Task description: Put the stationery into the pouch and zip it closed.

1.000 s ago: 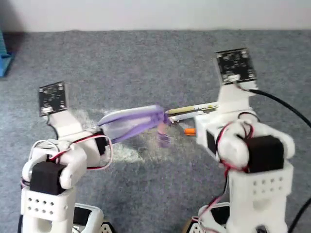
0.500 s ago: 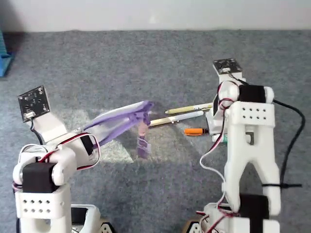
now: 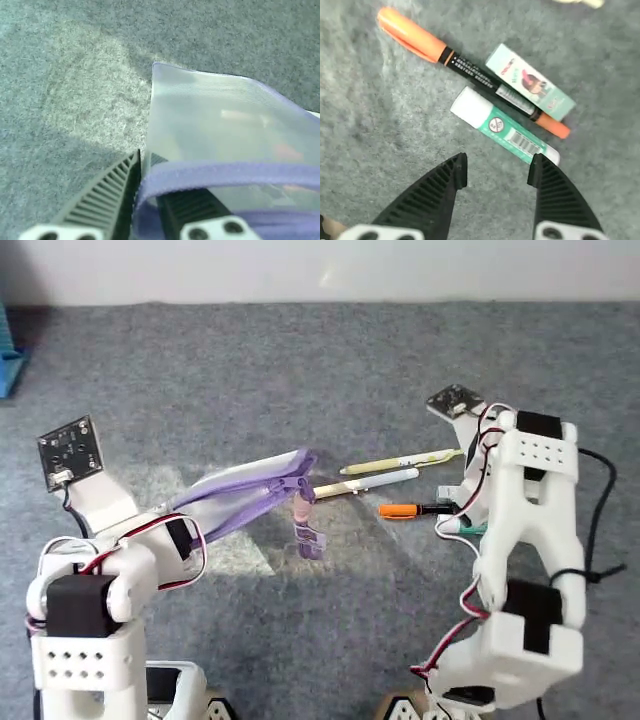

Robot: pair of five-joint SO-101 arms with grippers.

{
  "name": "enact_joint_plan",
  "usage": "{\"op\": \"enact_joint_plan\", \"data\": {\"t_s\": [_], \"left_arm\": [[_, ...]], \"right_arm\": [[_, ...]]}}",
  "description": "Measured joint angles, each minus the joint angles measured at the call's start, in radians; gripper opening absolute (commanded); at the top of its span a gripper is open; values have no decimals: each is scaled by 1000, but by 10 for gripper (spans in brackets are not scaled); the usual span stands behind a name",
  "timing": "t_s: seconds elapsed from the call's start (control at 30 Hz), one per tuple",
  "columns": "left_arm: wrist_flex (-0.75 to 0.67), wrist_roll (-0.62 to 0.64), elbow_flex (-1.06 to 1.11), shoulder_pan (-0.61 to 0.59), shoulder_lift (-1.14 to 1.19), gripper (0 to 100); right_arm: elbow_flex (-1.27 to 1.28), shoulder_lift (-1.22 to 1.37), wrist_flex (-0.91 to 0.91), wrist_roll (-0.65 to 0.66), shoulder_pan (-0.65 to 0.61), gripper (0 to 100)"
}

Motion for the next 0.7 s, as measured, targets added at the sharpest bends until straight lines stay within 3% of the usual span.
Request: {"op": "enact_joint_plan", "data": {"t_s": [0.3,0.47,0.53,0.7], "left_arm": [[0,0,0,0,0,13],[0,0,0,0,0,13],[0,0,0,0,0,13],[0,0,0,0,0,13]], "right_arm": [[0,143,-101,9,0,184],[-2,176,-109,9,-8,0],[-2,176,-132,12,-9,35],[2,169,-146,9,-9,9]]}}
